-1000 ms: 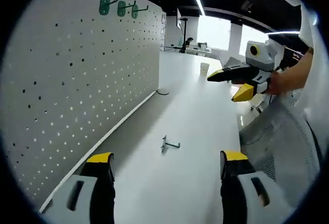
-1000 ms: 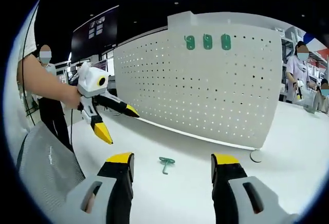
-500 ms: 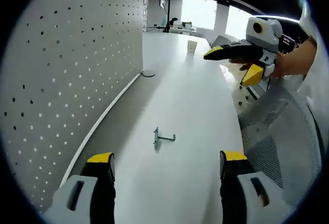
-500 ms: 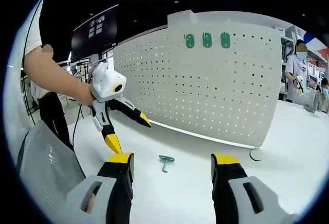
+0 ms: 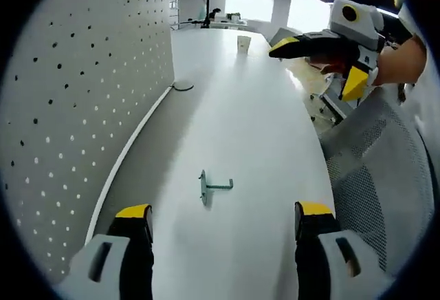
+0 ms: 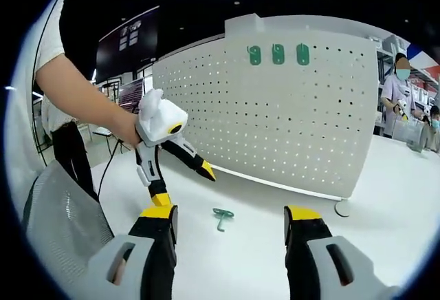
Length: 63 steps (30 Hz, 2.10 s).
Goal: Insert the hook assembly into the mounting plate slot until the hook locks in place.
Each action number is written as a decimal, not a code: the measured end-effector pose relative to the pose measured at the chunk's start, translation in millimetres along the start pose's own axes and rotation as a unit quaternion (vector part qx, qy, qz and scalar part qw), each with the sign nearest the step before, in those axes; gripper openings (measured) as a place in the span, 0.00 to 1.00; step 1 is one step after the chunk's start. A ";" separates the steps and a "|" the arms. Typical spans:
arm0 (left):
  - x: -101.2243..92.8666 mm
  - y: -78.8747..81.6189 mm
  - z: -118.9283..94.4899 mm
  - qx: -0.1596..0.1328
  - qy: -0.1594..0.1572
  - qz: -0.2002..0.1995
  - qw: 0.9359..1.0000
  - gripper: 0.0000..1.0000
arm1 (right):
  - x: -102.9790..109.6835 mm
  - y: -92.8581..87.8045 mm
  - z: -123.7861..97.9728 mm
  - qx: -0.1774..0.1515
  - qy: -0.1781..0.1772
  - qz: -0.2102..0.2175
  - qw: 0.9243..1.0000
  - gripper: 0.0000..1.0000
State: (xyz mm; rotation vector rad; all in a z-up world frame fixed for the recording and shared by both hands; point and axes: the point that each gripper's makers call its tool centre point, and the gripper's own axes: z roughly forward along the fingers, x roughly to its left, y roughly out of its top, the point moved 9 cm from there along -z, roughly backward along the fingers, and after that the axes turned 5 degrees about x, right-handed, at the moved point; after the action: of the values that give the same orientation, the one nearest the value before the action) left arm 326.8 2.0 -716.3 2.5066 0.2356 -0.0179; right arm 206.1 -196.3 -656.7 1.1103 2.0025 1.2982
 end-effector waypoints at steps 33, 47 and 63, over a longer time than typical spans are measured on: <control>5.6 3.7 50.6 0.109 -0.003 0.054 0.993 0.83 | -5.7 -3.9 -3.7 0.000 -0.014 0.012 1.000 0.60; 7.9 8.9 55.4 0.107 0.005 0.066 0.992 0.75 | -9.7 -3.0 -5.0 -0.006 -0.022 0.018 1.000 0.58; 14.3 12.0 52.1 0.107 0.033 0.041 0.993 0.21 | -10.3 -3.4 -6.1 -0.008 -0.024 0.025 0.999 0.56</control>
State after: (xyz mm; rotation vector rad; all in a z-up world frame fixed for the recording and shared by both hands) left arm 345.1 -35.5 -752.6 2.7309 0.1653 0.0773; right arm 205.8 -208.6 -657.4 1.1807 1.9375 1.2976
